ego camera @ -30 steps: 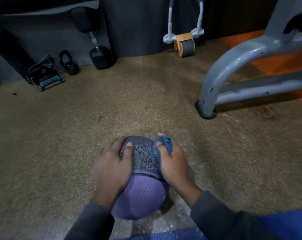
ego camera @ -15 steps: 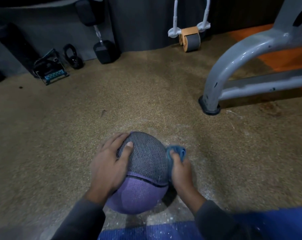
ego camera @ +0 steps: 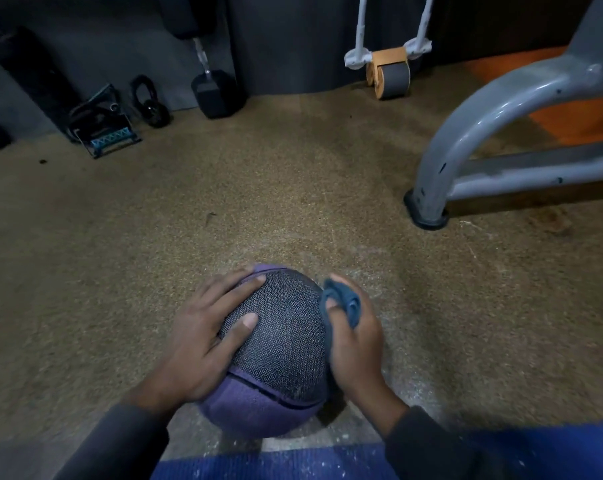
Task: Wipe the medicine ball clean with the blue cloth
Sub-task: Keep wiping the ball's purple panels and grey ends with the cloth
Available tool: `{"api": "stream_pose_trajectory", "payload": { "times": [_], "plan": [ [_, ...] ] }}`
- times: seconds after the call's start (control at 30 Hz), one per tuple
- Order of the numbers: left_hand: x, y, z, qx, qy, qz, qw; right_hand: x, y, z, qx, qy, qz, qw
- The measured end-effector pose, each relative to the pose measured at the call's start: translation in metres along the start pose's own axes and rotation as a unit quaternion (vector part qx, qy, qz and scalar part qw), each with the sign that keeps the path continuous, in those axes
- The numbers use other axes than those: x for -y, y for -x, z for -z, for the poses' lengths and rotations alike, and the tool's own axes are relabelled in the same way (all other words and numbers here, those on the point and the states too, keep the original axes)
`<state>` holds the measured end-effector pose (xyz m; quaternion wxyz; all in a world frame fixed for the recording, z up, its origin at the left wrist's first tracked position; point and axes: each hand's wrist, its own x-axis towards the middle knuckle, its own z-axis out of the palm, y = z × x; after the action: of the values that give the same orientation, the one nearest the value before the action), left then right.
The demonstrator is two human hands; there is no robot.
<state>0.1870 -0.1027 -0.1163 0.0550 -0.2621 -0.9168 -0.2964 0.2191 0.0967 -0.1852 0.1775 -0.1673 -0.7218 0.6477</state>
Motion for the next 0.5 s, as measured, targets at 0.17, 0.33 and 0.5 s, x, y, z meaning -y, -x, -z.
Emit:
{"api": "stream_pose_trajectory", "payload": {
  "times": [0.17, 0.33, 0.5],
  "plan": [
    [-0.017, -0.013, -0.008, -0.017, -0.006, 0.185, 0.983, 0.009, 0.011, 0.005, -0.007, 0.131, -0.003, 0.991],
    [-0.02, -0.011, -0.015, -0.056, -0.017, 0.213, 0.975, 0.056, 0.026, -0.006, 0.114, 0.291, 0.25, 0.916],
    [-0.016, -0.003, -0.016, -0.07, -0.023, 0.192, 0.979, 0.026, -0.037, 0.003, 0.139, 0.161, -0.054, 0.976]
  ]
}}
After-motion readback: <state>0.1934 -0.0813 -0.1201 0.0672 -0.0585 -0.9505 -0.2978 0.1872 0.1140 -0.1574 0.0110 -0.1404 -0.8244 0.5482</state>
